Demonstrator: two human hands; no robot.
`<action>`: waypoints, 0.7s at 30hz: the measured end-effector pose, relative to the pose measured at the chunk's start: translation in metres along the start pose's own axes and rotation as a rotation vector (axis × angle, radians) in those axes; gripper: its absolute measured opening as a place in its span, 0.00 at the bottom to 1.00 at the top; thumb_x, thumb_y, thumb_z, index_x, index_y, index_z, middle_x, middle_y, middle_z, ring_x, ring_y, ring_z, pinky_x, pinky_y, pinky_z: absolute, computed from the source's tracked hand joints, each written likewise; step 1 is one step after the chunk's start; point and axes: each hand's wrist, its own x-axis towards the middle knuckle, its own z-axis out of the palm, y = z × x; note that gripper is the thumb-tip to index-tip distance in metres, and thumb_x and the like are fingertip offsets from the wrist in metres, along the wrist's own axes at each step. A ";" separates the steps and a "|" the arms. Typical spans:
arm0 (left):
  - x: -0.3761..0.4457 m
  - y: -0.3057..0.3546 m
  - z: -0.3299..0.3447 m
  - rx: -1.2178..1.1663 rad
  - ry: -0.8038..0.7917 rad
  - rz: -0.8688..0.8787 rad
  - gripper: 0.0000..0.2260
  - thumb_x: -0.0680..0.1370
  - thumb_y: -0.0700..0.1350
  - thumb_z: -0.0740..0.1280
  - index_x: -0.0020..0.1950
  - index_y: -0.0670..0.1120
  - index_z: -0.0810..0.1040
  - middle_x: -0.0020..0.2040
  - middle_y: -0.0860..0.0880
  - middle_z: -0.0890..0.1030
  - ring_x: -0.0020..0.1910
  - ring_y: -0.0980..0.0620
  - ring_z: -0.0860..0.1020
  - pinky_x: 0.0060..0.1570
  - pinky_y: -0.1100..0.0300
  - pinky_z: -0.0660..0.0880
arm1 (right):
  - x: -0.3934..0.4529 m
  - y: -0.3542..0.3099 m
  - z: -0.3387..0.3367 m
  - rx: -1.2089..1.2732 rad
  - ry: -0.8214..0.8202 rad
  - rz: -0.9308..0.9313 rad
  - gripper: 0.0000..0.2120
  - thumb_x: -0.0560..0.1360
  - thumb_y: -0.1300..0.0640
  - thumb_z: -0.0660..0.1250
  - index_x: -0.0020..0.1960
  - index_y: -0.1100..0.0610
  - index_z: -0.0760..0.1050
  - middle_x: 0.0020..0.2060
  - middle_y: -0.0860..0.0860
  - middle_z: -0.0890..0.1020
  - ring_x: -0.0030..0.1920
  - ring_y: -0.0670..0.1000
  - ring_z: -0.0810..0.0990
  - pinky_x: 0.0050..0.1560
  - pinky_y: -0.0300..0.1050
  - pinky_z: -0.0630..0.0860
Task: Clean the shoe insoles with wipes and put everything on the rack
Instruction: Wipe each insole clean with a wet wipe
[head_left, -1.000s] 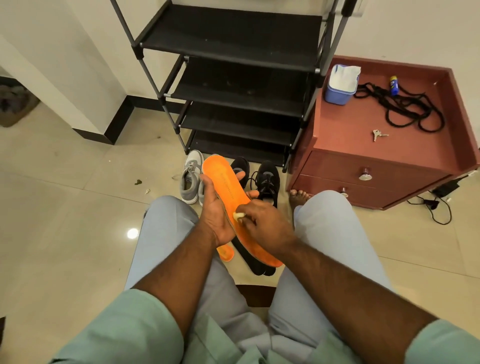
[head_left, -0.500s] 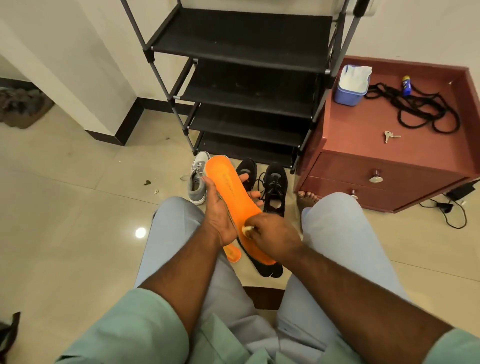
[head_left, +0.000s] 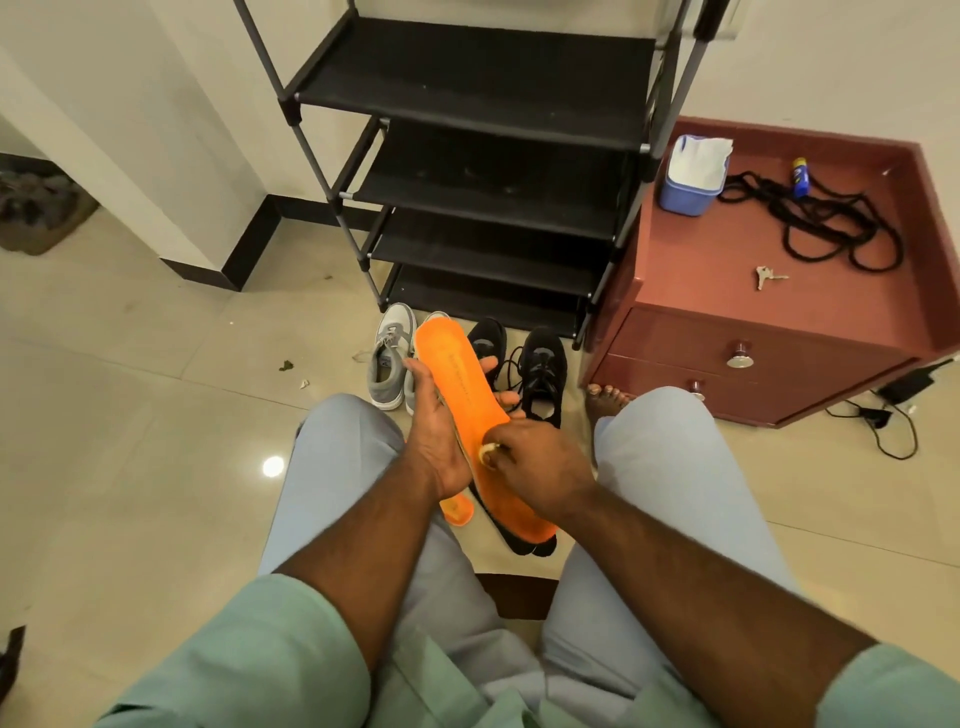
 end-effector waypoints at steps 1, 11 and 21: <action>0.000 -0.001 0.002 0.005 0.000 -0.010 0.48 0.65 0.80 0.47 0.70 0.48 0.76 0.52 0.38 0.83 0.56 0.37 0.79 0.66 0.35 0.70 | 0.002 -0.002 -0.002 0.033 0.077 -0.021 0.10 0.78 0.55 0.61 0.56 0.53 0.79 0.52 0.50 0.80 0.52 0.51 0.77 0.50 0.47 0.75; -0.002 -0.005 0.005 -0.033 -0.002 -0.074 0.47 0.68 0.80 0.43 0.70 0.48 0.75 0.56 0.36 0.80 0.56 0.37 0.80 0.65 0.36 0.70 | 0.004 0.007 0.001 -0.034 0.012 0.023 0.11 0.79 0.53 0.60 0.57 0.52 0.77 0.55 0.50 0.79 0.53 0.51 0.78 0.52 0.48 0.76; -0.003 -0.005 0.008 0.018 0.032 -0.123 0.45 0.70 0.78 0.41 0.69 0.51 0.75 0.63 0.39 0.80 0.61 0.39 0.79 0.59 0.41 0.75 | 0.011 0.001 0.000 -0.001 0.158 0.032 0.12 0.80 0.53 0.59 0.58 0.53 0.77 0.54 0.50 0.79 0.52 0.50 0.77 0.49 0.42 0.74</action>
